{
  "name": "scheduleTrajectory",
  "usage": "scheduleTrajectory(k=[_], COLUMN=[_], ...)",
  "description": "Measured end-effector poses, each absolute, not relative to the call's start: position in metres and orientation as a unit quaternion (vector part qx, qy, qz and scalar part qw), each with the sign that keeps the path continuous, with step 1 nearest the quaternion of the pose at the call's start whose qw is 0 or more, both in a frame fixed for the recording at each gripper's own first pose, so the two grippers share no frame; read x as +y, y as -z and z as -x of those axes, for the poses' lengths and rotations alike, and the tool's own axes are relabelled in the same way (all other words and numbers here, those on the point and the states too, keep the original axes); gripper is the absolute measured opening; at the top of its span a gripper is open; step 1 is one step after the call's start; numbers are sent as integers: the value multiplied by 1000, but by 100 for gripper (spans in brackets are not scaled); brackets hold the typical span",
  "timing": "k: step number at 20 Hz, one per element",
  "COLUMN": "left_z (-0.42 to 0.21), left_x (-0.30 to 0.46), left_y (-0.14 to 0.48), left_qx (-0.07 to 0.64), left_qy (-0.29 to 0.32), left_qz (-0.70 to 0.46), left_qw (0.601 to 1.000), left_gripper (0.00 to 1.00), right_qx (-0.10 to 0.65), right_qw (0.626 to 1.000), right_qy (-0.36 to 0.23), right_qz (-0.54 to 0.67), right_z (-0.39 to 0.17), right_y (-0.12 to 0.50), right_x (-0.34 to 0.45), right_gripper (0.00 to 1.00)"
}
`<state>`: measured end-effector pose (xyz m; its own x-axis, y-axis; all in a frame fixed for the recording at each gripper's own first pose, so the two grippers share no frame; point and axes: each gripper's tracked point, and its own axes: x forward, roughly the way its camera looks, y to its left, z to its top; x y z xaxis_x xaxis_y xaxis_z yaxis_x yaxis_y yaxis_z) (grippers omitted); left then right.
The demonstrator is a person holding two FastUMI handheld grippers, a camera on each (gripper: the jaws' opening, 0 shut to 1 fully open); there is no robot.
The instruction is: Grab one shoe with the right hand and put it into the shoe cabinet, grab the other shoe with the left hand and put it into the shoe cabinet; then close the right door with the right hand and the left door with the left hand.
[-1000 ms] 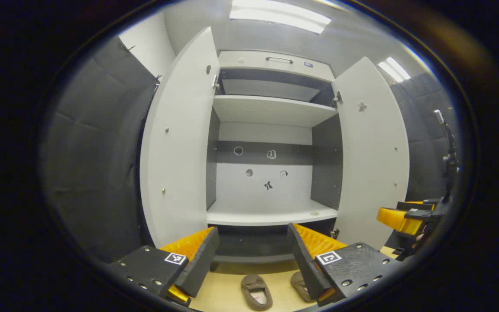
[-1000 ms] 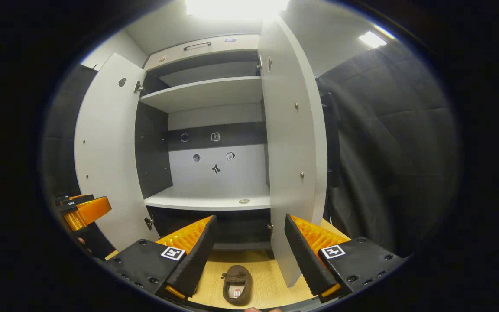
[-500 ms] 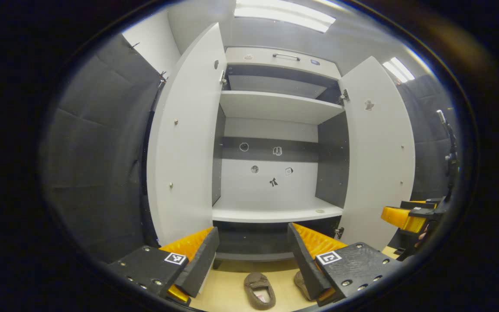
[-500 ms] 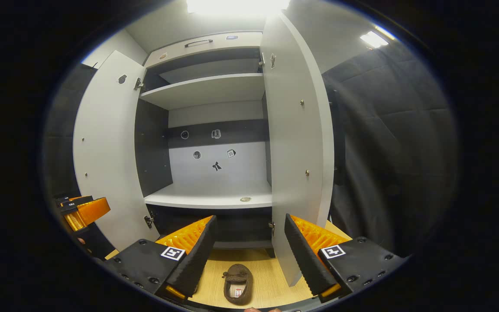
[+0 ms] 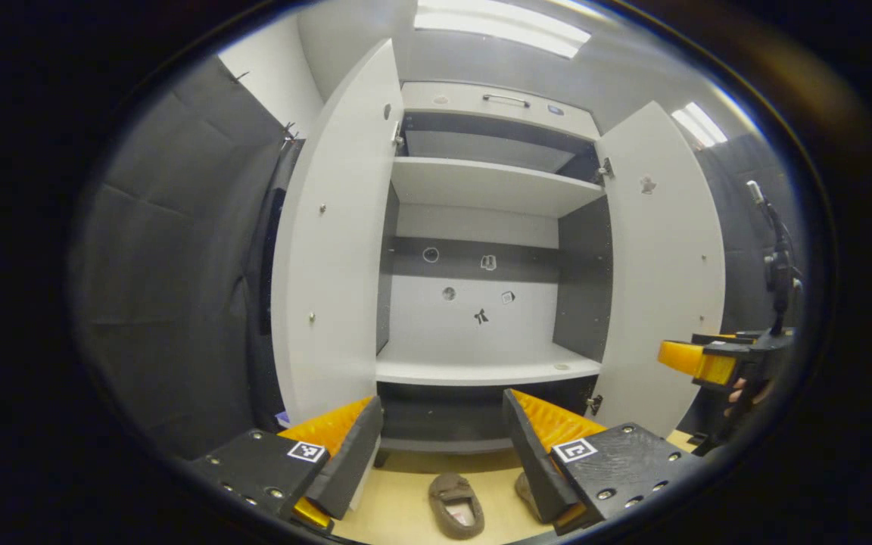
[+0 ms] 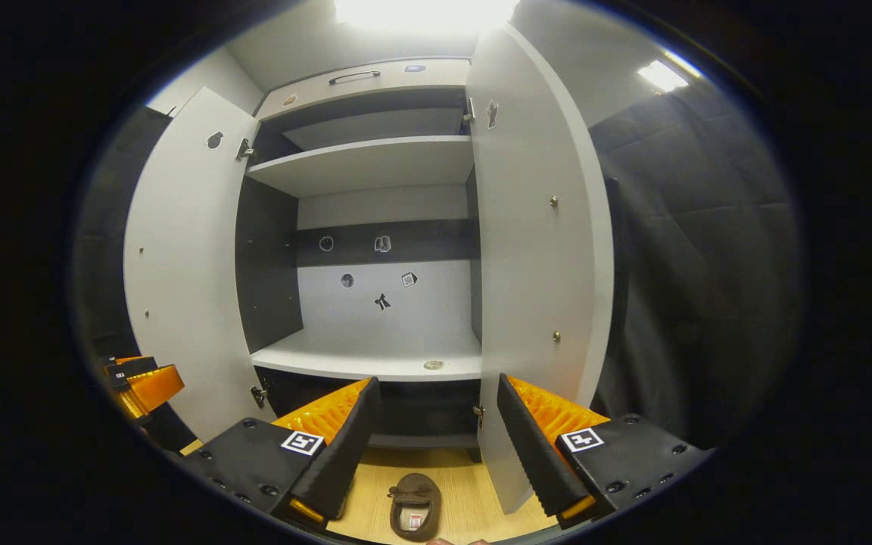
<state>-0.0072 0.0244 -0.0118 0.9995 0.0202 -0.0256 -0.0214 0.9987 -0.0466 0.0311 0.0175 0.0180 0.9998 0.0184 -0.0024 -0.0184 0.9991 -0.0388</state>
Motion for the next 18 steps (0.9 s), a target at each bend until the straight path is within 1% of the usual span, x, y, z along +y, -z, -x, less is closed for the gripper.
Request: scheduleTrajectory(k=[1,2,3,5,10,11,12,13,14,17,18], left_z=[8,9,10,11,21,23,24,27,30,33,32], left_x=[25,26,27,31,37,37,38,37,36,29,28], left_y=[13,15,16,19,27,30,34,38,42,52,56], left_qx=[13,15,17,19,29,33,39,46,51,60,66], left_qy=[-10,-11,-13,-18,-29,-30,-30,-31,-31,-24,-22], left_qz=[29,32,33,34,29,30,30,29,25,6,3], left_qw=[999,999,999,999,999,999,998,998,998,998,998], left_gripper=[92,96,92,92,92,96,92,92,96,96,92], right_qx=[5,9,15,46,171,192,209,223,243,278,289], right_qw=[1000,999,999,997,980,976,972,968,963,949,945], right_qy=[-15,-22,-28,-50,-98,-102,-107,-113,-118,-146,-152], right_qz=[21,24,27,33,22,16,7,-1,-5,-16,-25], right_z=[-35,-39,-44,-52,-56,-56,-56,-57,-56,-53,-52], right_y=[-17,-14,-10,10,100,118,133,148,162,203,214], right_x=[22,26,32,44,64,67,71,75,79,94,99], right_gripper=[98,98,98,98,98,98,98,98,98,98,98])
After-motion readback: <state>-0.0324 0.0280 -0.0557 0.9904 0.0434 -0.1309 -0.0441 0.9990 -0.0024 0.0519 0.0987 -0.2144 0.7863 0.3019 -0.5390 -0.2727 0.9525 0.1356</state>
